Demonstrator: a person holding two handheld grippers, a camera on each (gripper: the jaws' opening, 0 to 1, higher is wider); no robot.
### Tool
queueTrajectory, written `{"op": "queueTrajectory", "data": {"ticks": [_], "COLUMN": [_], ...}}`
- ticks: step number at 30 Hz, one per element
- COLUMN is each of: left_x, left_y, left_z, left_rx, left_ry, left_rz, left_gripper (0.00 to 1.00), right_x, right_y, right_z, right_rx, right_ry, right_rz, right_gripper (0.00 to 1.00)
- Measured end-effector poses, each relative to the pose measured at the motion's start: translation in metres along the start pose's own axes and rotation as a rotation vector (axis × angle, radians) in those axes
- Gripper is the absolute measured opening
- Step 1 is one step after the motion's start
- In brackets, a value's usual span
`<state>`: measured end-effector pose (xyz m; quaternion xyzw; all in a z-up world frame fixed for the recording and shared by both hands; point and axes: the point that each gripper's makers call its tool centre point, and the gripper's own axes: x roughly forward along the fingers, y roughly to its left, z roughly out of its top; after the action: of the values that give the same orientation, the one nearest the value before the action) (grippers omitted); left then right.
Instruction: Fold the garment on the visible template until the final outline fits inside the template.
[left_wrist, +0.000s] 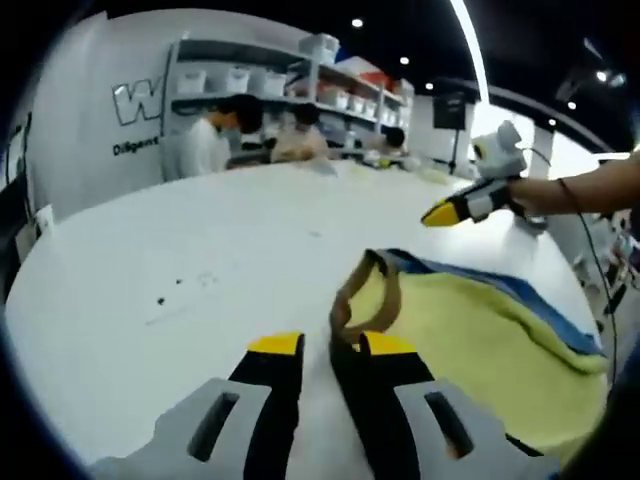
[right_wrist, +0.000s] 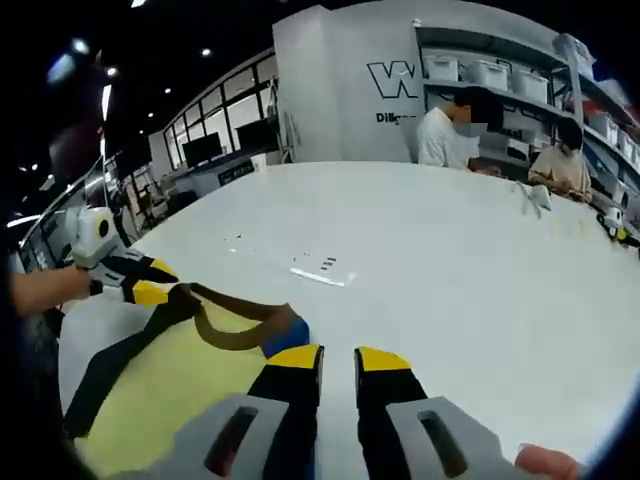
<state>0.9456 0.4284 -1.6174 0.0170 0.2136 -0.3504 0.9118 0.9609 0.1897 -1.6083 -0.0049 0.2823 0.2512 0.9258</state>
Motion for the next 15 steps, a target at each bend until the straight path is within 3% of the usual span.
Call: {"op": "queueTrajectory", "data": {"ticks": [2,5,7,10,11,15], "left_x": [-0.022,-0.050,-0.075,-0.097,-0.112,-0.144], "left_y": [0.002,-0.003,-0.016,-0.019,-0.034,-0.056], "left_z": [0.020,0.034,0.040,0.033,0.030,0.005], "left_rx": [-0.035,0.001,0.017,0.037,0.055,0.076], "left_ry": [-0.087,-0.144,-0.172,-0.193,-0.195,-0.162], "left_rz": [0.064,0.128,0.168,0.215,0.231,0.257], "left_gripper": [0.28,0.31,0.31,0.34,0.36,0.43], "right_x": [-0.017,-0.041,-0.053,-0.077,-0.088,-0.120], "right_y": [0.007,0.024,0.031,0.047,0.053,0.075], "right_z": [0.013,0.015,0.010,0.001,-0.003,-0.024], "right_rx": [0.018,-0.053,-0.072,-0.109,-0.122,-0.188], "right_ry": [-0.050,-0.076,-0.072,-0.095,-0.105,-0.105], "right_rz": [0.007,0.029,0.025,0.029,0.026,0.007], "right_gripper": [0.17,0.14,0.15,0.15,0.15,0.16]}}
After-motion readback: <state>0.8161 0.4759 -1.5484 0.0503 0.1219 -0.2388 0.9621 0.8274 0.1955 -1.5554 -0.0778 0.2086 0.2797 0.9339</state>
